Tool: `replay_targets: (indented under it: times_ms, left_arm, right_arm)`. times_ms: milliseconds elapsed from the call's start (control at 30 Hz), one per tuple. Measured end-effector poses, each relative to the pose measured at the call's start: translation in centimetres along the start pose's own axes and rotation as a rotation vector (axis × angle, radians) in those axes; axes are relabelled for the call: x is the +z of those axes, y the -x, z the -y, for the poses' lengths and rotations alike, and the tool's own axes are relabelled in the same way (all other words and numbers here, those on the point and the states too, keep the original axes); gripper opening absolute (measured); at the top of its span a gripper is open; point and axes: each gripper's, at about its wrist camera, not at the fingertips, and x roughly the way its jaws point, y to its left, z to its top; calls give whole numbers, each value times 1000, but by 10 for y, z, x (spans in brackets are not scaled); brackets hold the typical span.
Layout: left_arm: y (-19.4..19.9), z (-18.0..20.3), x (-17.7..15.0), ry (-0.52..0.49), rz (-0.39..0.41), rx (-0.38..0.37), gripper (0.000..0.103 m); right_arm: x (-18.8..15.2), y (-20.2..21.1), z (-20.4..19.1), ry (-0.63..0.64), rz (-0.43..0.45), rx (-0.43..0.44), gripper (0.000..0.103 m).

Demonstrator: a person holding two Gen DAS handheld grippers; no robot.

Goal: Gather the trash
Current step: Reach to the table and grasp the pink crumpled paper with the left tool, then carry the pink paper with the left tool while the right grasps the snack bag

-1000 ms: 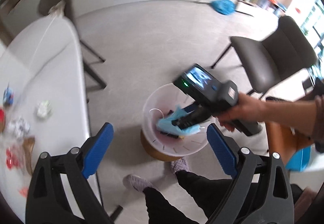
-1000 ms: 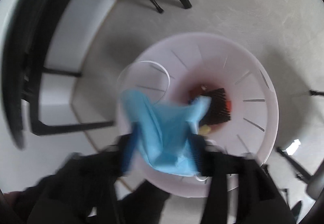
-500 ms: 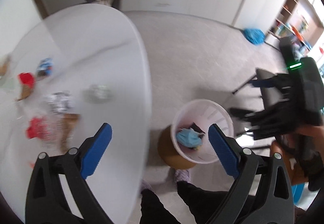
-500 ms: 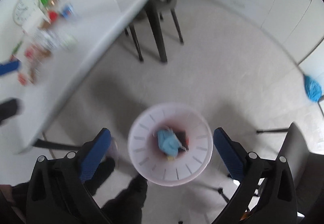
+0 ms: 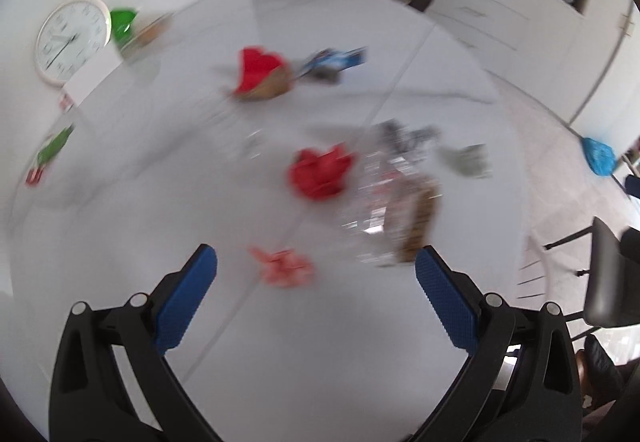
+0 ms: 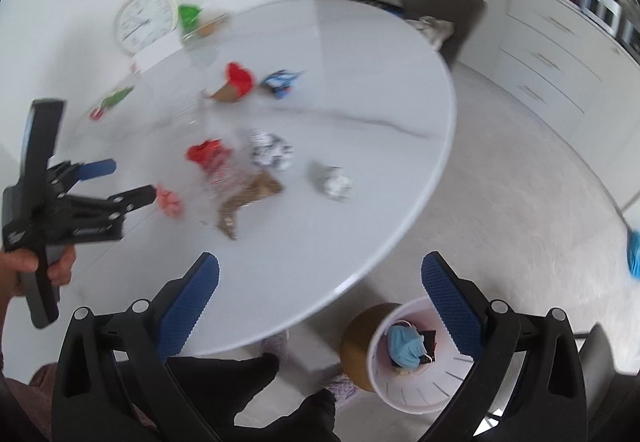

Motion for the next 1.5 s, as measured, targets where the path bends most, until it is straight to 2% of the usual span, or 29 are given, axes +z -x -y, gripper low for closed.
replay_targets:
  times_ms: [67,167,300,500,633,833,900,1100,1267,1467,1500]
  left_arm:
    - [-12,-15,-3,18,-22,16,95]
    - [-31,-34,-10,49,-60,1,95]
    - [-49,-38,-12,58,-87,-15,94]
    - [-82,-41,-11,102,-137,-47,86]
    - [-97,-35,-10,102,-169,-38,74]
    - [-101,-32,-10,111,-170,-49,43]
    - [-100,-36,-9,128,-173,-63,41]
    - [-82,-53,-10,149,-137,-69,40]
    - [-62,-66,-9,155,-104,-88,40]
    - [-49,-80,-13,154,-99,-127,41]
    - [-50,-81,-11,150,-101,-127,41]
  right_arm:
    - [2,-6,-23,42,-9,-6,101]
    - [6,-16,-45,72,-27,-2,101]
    - [6,-25,-61,80,-48,6,101]
    - [7,-34,-71,89,-76,-16,101]
    - [8,-37,-73,91,-87,-30,101]
    - [10,-45,-76,82,-105,-39,101]
    - [12,-48,-76,65,-108,-41,101]
    - [29,-83,-77,-62,-158,-16,101]
    - [47,-128,-76,-249,-183,10,101]
    - [43,-170,-71,-412,-245,-40,100]
    - [41,-173,-69,-425,-254,-48,96]
